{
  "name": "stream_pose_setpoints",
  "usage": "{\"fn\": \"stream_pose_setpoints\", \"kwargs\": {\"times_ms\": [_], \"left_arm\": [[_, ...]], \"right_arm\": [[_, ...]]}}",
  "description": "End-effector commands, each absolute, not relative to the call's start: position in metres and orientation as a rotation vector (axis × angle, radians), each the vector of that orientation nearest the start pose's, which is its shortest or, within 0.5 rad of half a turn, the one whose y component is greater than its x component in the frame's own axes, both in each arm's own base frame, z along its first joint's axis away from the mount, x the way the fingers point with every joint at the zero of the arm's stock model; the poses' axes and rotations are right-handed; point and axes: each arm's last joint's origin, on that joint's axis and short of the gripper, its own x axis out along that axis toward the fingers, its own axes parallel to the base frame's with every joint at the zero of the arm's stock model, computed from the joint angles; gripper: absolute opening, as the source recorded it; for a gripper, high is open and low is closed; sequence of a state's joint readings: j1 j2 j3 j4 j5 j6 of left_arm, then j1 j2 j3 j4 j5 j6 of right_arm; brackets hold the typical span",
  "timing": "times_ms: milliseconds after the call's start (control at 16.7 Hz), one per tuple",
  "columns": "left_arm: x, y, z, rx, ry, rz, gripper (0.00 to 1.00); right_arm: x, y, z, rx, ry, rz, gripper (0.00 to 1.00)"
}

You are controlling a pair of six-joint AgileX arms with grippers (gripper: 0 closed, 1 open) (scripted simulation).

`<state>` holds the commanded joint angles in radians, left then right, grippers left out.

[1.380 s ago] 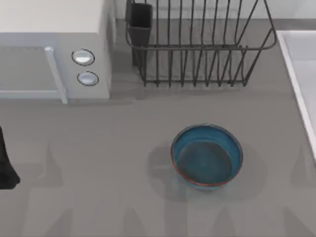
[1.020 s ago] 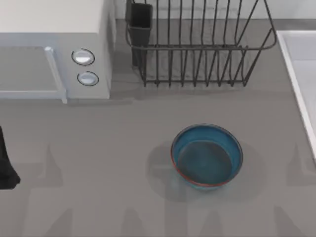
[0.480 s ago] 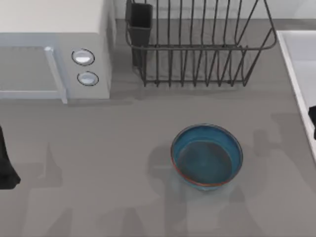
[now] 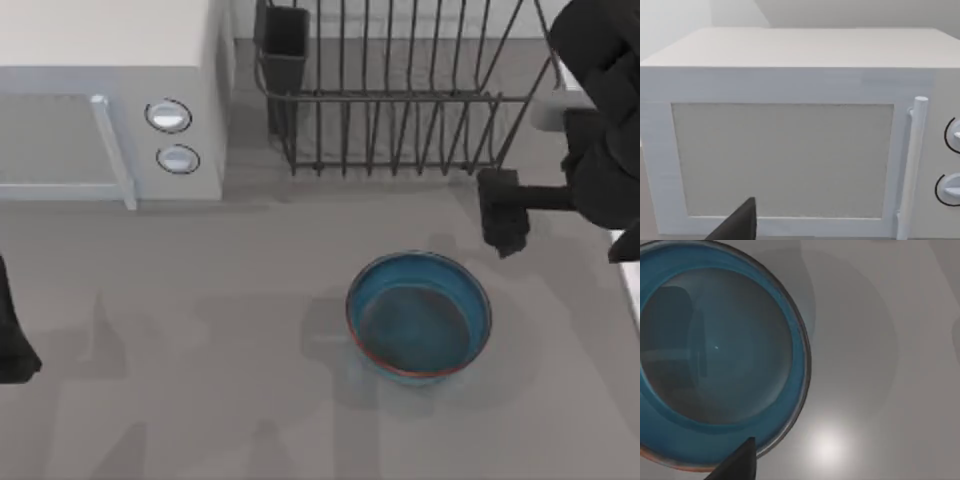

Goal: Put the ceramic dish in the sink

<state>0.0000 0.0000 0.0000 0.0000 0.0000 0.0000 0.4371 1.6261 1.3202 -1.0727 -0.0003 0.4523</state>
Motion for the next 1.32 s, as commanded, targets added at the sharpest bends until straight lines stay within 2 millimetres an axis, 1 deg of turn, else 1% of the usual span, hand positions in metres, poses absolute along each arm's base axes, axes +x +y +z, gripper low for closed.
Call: {"fn": "stream_pose_setpoints", "kwargs": {"times_ms": [180,360,660,780,900,1200,1320], "left_arm": [[0.106,-0.001,0.16,0.0,0.0,0.0,1.0],[0.106,-0.001,0.16,0.0,0.0,0.0,1.0],[0.106,-0.001,0.16,0.0,0.0,0.0,1.0],[0.106,-0.001,0.16,0.0,0.0,0.0,1.0],[0.106,-0.001,0.16,0.0,0.0,0.0,1.0],[0.106,-0.001,0.16,0.0,0.0,0.0,1.0],[0.106,-0.001,0.16,0.0,0.0,0.0,1.0]], "right_arm": [[0.301,0.162,0.237,0.032,1.514,0.016,1.0],[0.311,0.178,0.23,0.01,1.566,-0.006,1.0],[0.312,0.177,0.229,0.012,1.569,-0.01,1.0],[0.312,0.178,0.224,0.009,1.572,-0.01,1.0],[0.313,0.179,0.208,0.006,1.574,-0.01,1.0],[0.315,0.181,0.148,0.011,1.563,-0.004,1.0],[0.312,0.18,0.132,0.009,1.569,-0.007,1.0]]}}
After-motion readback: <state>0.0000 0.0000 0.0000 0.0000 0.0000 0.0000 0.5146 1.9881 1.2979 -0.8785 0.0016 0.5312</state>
